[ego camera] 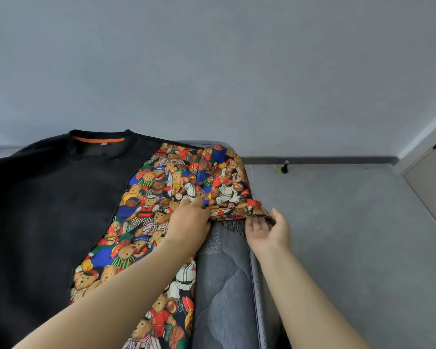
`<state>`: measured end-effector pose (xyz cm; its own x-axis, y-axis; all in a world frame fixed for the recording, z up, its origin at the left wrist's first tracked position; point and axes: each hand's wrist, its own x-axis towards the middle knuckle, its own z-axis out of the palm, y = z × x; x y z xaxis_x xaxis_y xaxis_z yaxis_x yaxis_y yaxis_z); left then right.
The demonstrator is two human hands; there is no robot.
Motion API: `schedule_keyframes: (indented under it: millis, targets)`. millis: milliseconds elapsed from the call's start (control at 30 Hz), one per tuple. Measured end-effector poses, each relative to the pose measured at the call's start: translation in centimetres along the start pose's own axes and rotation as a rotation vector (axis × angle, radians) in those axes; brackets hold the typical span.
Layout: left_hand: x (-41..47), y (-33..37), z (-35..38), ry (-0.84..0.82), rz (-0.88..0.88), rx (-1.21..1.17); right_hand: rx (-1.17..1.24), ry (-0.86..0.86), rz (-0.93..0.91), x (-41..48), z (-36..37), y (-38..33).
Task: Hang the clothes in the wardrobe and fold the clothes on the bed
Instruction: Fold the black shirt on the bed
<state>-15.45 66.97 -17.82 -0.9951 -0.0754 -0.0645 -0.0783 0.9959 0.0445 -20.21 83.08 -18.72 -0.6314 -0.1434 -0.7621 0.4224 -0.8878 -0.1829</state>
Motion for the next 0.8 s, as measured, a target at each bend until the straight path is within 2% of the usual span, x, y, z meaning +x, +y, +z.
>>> schedule_keyframes:
  millis: [133,333,467,633,733,800]
  targets:
    - [-0.2,0.0,0.7,0.033,0.016,0.023,-0.013,0.038,-0.038,0.8,0.2,-3.3]
    - [-0.4,0.0,0.2,0.005,0.007,0.026,-0.347,0.078,-0.287,-0.1,0.6,-6.8]
    - [-1.0,0.0,-0.3,-0.033,0.012,0.015,-0.347,0.020,-0.369,-1.9,1.8,-7.6]
    - [-3.2,-1.8,-1.6,-0.078,0.042,-0.275,-0.626,-0.090,-0.576,-4.6,6.3,-5.9]
    - [-5.2,-4.0,-3.3,-0.027,0.002,-0.437,-0.871,-0.151,-0.706,-6.5,9.9,-2.6]
    - [-6.9,-6.1,-4.4,0.031,-0.053,-0.485,-1.048,-0.264,-0.828,-8.1,12.0,0.9]
